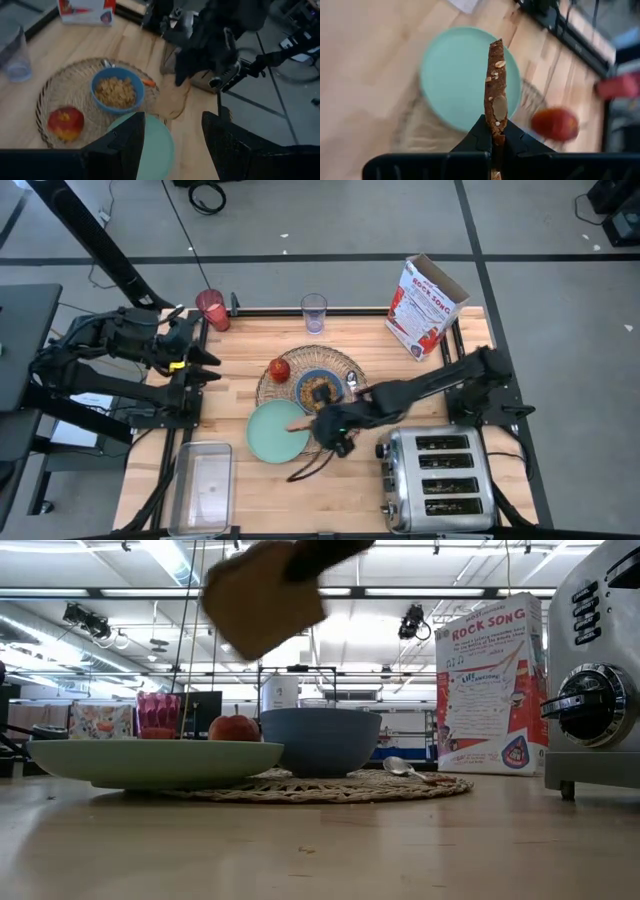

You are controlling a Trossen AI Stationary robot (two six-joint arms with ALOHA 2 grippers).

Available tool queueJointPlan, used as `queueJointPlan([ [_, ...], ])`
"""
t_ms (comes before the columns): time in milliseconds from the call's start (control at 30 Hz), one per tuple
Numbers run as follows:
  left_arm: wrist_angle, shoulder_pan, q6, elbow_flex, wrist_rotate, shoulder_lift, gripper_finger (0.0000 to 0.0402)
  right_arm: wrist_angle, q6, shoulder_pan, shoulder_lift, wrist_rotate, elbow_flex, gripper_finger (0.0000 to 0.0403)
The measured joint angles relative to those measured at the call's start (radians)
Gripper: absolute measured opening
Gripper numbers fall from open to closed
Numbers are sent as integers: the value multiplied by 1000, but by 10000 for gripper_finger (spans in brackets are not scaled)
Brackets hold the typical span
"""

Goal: Arrange a breakfast setting
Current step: Put the brown toasted bread on the green plate

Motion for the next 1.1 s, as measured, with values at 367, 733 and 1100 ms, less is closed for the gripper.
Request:
queueJointPlan([
  [367, -66, 0, -52, 0, 0, 2, 204, 393, -587, -45, 246, 93, 1, 10],
  [733, -65, 0, -92, 0, 3, 2, 204, 447, -630, -49, 375, 81, 2, 10],
  [1100, -64, 0, -122, 0, -72, 8, 204, 443, -529, -55, 388, 43, 2, 82],
])
